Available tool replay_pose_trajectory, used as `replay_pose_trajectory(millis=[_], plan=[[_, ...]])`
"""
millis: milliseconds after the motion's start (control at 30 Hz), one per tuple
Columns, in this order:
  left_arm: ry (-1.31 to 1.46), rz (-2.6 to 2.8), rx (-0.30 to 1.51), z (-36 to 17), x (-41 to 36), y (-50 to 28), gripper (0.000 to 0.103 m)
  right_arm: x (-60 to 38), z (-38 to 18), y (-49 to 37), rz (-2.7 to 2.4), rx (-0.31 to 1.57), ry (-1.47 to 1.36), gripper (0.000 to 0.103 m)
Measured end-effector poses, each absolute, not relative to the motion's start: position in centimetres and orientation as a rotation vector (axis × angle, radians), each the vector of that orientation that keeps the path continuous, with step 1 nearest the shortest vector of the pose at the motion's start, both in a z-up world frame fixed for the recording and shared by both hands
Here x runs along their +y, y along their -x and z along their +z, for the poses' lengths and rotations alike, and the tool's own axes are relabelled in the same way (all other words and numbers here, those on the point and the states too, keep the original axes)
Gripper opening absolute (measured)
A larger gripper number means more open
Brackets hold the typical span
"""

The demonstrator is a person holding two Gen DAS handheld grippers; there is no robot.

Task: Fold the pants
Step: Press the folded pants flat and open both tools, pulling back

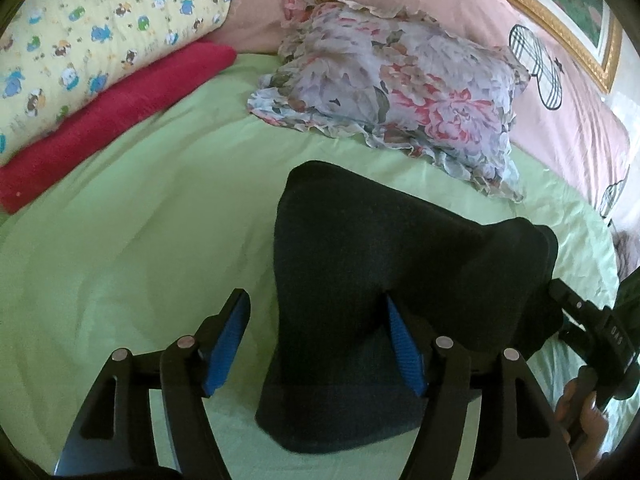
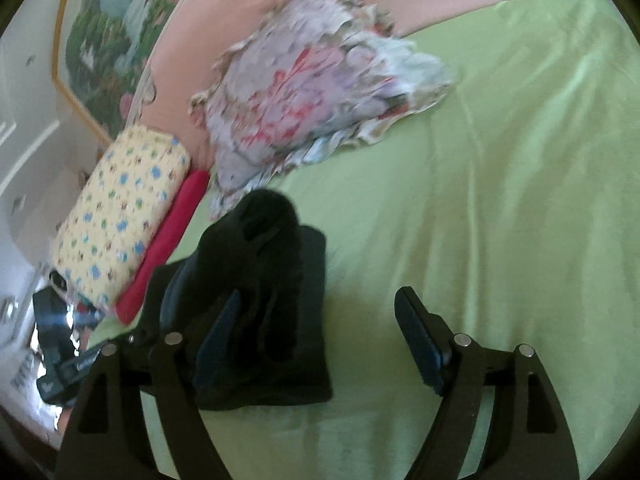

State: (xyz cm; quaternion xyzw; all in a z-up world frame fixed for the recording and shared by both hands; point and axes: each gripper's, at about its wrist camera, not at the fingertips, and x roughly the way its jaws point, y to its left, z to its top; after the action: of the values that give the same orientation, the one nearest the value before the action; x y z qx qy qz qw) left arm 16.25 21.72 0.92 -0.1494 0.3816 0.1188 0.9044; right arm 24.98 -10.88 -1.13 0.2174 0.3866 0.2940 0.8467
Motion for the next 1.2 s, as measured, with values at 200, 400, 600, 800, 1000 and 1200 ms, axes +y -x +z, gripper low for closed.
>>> replay_pose_trajectory(millis=[200, 400, 600, 800, 1000, 1200], plan=[[0.295, 0.251, 0.786, 1.5, 21.1, -14.4, 0.076, -10.5, -0.4, -23.8, 0.610, 0.776, -0.420, 0.079], [0.243, 0.260, 0.783, 1.8, 19.9, -12.3, 0.079, -9.8, 0.9, -21.4, 0.632, 0.695, -0.329, 0.079], [0.183, 0.275, 0.771, 1.9, 18.8, -10.6, 0.082, -7.7, 2.3, -18.4, 0.662, 0.611, -0.169, 0.084], [0.155, 0.282, 0.783, 1.3, 18.4, -9.9, 0.082, -5.0, 2.2, -16.2, 0.695, 0.600, 0.011, 0.088], [0.109, 0.300, 0.793, 1.1, 18.1, -9.5, 0.083, -4.9, 2.2, -15.7, 0.687, 0.605, 0.016, 0.095], [0.059, 0.294, 0.800, 0.8, 17.5, -9.1, 0.084, -5.3, 2.4, -16.1, 0.707, 0.647, -0.023, 0.102]])
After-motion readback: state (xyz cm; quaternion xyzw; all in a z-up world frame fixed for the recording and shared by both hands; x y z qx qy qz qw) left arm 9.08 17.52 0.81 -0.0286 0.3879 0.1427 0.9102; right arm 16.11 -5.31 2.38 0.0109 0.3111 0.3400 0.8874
